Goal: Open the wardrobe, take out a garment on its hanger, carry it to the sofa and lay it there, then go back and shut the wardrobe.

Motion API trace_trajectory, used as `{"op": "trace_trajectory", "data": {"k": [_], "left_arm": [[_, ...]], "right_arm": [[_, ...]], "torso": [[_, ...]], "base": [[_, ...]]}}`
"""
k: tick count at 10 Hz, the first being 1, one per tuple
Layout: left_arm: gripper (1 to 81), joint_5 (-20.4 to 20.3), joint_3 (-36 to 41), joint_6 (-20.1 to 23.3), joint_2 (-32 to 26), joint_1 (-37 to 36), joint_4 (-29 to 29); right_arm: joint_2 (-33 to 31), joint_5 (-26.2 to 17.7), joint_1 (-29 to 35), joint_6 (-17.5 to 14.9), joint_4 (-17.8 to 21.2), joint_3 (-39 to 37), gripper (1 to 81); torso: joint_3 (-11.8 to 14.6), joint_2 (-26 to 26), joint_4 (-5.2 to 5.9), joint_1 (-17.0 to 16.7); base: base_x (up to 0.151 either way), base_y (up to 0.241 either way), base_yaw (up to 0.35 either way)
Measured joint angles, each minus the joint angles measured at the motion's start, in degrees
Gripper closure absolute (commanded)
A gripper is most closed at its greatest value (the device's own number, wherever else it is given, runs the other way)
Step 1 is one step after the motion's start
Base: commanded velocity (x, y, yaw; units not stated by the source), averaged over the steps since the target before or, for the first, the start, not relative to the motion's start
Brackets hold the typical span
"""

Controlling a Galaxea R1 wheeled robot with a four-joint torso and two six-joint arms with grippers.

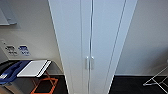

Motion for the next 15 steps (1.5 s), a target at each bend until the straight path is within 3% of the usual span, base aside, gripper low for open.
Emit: {"op": "trace_trajectory", "data": {"k": [11, 15], "left_arm": [[1.0, 0.1, 0.0, 0.0, 0.0, 0.6, 0.2], [1.0, 0.0, 0.0, 0.0, 0.1, 0.6, 0.4]], "right_arm": [[-0.7, 0.0, -0.1, 0.0, -0.2, 0.5, 1.0], [-0.8, 0.1, 0.5, 0.0, -0.2, 0.5, 1.0]], "torso": [[0.0, 0.0, 0.00, 0.1], [0.0, 0.0, 0.00, 0.1]], "base": [[0.095, 0.000, 0.000], [0.000, 0.000, 0.000]]}}
